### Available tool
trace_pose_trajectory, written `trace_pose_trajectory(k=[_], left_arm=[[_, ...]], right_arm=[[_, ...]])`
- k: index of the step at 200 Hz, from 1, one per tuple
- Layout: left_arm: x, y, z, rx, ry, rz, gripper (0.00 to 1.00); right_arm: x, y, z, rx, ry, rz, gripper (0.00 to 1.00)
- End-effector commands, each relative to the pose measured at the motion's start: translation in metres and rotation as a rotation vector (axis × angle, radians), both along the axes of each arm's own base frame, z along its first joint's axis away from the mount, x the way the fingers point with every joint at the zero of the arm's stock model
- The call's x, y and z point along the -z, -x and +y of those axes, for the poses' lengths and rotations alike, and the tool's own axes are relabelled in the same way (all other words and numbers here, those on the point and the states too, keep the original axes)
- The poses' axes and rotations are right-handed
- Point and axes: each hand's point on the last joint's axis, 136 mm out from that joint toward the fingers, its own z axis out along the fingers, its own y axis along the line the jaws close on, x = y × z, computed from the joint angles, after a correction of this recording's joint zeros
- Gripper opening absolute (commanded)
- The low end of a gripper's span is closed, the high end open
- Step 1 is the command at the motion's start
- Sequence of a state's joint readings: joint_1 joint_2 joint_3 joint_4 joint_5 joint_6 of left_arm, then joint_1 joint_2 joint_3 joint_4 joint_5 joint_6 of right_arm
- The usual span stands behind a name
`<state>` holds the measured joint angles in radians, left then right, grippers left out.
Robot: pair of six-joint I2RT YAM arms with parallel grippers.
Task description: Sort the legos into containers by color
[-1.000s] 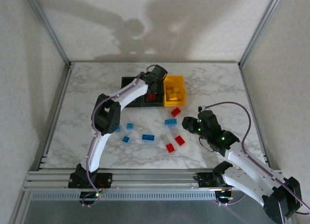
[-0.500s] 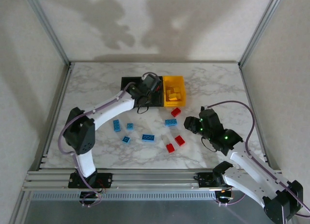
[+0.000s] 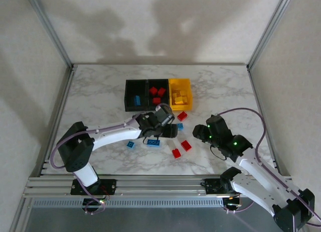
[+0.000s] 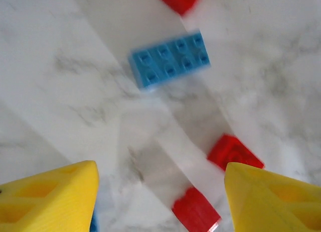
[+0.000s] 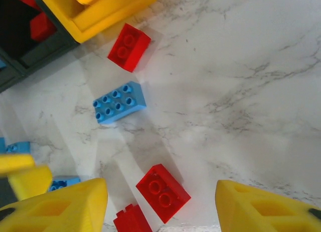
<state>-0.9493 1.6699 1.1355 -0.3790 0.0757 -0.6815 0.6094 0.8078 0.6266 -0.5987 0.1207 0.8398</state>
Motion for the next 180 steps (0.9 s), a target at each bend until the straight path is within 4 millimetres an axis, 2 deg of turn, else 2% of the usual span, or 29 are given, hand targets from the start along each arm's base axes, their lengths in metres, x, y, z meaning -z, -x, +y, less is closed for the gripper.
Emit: trace_pose_trajectory(k=[1, 34, 56, 89, 119, 180], left_arm=[[0.002, 0.030, -0.007, 0.010, 0.040, 0.078, 0.66], [0.026, 0.062, -0.003, 0.035, -0.045, 0.151, 0.69], [0.037, 0.073, -0.008, 0.038, -0.065, 0.174, 0.73], [0.054, 0.079, -0.019, 0.036, -0.094, 0.196, 0.75], [0.068, 0.083, -0.027, 0.038, -0.163, 0.208, 0.75], [0.076, 0.071, -0.029, -0.010, -0.262, 0.171, 0.75]], right_arm=[[-0.003, 0.002, 0.003, -0.003, -0.001, 0.034, 0.59], [-0.006, -0.001, -0.004, 0.021, 0.037, 0.027, 0.64], [-0.001, -0.001, -0.014, 0.061, 0.054, 0.038, 0.65], [0.008, -0.003, -0.028, 0.104, 0.059, 0.058, 0.68], [0.008, -0.009, -0.040, 0.123, 0.067, 0.049, 0.68], [0.013, -0.009, -0.040, 0.122, 0.014, 0.025, 0.67]])
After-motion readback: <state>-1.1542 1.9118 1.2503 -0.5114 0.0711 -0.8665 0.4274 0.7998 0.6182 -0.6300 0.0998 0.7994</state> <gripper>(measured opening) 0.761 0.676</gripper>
